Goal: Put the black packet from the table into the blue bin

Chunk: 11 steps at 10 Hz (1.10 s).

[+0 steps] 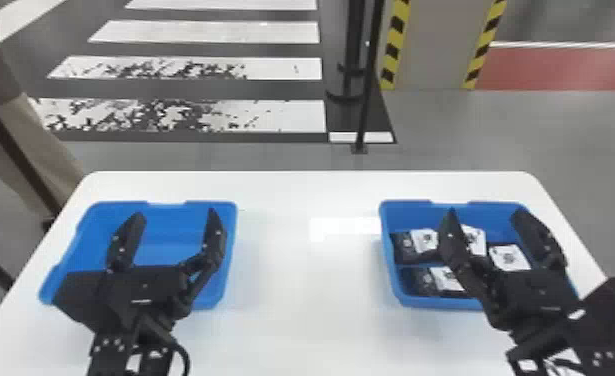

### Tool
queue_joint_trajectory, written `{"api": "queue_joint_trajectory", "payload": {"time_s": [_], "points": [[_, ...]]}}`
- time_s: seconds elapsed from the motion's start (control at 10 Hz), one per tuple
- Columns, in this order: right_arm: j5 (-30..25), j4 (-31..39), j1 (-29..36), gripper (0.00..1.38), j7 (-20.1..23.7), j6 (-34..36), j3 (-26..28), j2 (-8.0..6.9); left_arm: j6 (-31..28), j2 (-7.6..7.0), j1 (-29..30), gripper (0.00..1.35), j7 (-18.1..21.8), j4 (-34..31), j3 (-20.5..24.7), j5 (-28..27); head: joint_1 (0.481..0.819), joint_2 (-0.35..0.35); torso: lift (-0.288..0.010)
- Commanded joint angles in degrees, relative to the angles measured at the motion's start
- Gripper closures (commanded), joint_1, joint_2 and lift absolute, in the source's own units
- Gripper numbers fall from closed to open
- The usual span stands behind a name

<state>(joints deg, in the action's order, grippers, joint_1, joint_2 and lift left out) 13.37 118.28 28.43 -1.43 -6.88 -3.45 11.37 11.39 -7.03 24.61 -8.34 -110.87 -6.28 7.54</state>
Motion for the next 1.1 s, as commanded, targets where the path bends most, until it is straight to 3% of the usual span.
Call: {"api": "queue_joint_trajectory", "payload": {"time_s": [0.0, 1.0], "points": [[0.2, -0.7, -0.6, 0.15, 0.4, 0.0, 0.0, -0.03, 0.1, 0.00, 0.0, 0.06, 0.0, 0.0, 0.0, 0.0, 0.695, -0.001, -0.110], [0.1, -1.4, -1.7, 0.15, 1.7, 2.9, 0.0, -0.21, 2.4, 0.09, -0.3, 0.06, 0.0, 1.3, 0.0, 0.2, 0.695, 0.008, -0.110]]}}
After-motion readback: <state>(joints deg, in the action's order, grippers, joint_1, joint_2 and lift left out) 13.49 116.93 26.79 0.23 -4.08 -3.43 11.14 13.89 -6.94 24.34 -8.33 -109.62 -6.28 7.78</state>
